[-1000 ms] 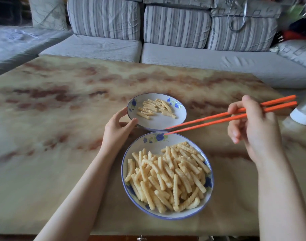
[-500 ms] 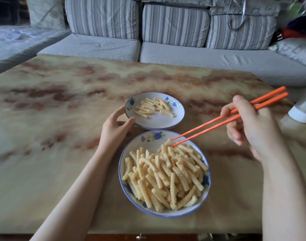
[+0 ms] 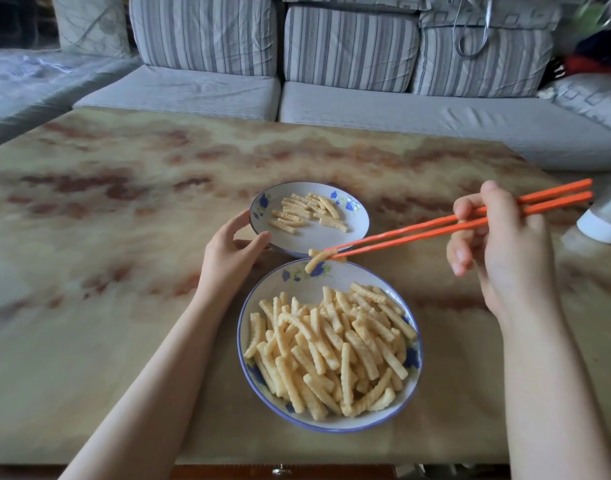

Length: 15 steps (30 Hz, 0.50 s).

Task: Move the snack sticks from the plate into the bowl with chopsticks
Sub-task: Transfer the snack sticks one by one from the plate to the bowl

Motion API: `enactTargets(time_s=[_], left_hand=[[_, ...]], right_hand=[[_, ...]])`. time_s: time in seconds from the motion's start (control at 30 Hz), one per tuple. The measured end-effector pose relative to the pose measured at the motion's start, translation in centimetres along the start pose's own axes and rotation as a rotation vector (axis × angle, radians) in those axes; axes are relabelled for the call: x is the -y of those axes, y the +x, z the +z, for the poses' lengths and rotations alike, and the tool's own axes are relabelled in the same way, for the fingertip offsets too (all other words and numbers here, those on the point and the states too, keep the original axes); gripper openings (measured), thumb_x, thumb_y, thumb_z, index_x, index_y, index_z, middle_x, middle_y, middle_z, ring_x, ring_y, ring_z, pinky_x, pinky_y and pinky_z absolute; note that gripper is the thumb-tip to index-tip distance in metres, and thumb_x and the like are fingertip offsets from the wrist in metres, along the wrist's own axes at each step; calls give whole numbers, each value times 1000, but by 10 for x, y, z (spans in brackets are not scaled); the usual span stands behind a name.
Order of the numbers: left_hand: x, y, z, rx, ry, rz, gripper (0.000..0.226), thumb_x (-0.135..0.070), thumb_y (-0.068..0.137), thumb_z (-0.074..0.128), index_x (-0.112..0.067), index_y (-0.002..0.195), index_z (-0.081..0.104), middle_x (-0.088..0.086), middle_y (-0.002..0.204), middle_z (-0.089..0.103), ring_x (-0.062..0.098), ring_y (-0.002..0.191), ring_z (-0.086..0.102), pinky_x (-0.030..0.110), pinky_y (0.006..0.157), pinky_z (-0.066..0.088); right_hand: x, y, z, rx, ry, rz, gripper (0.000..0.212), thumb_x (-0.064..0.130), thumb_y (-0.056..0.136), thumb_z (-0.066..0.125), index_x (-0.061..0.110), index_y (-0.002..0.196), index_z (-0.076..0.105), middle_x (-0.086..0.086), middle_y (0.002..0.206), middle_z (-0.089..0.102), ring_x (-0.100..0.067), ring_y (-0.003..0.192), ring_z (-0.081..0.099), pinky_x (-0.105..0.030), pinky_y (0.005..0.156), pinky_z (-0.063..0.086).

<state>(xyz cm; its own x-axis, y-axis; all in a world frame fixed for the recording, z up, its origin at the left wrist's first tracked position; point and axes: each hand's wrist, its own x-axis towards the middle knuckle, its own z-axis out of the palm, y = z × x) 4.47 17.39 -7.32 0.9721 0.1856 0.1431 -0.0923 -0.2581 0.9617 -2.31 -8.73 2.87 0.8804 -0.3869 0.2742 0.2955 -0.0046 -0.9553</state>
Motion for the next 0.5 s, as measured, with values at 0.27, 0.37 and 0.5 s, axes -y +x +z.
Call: enactTargets(time_s=[0.27, 0.37, 0.5], left_hand=[[0, 0, 0, -5, -3, -1, 43, -25, 90, 68, -29, 131, 59, -4, 107, 74, 8, 80, 73, 22, 74, 57], [1, 0, 0, -1, 2, -3, 45, -25, 90, 68, -27, 134, 58, -4, 109, 73, 9, 79, 73, 22, 72, 58], [1, 0, 0, 0, -2, 2, 43, -24, 90, 68, -28, 133, 58, -5, 109, 73, 9, 77, 73, 18, 70, 57]], right_hand=[[-5, 2, 3, 40, -2, 16, 45, 19, 101, 37, 12, 59, 50, -4, 45, 43, -19, 27, 34, -27, 38, 21], [-5, 2, 0, 66, -50, 42, 45, 21, 101, 37, 11, 60, 50, -11, 45, 40, -19, 27, 33, -24, 37, 22], [-5, 3, 1, -8, 8, 20, 43, 20, 101, 37, 11, 61, 50, -2, 41, 43, -18, 27, 34, -27, 39, 22]])
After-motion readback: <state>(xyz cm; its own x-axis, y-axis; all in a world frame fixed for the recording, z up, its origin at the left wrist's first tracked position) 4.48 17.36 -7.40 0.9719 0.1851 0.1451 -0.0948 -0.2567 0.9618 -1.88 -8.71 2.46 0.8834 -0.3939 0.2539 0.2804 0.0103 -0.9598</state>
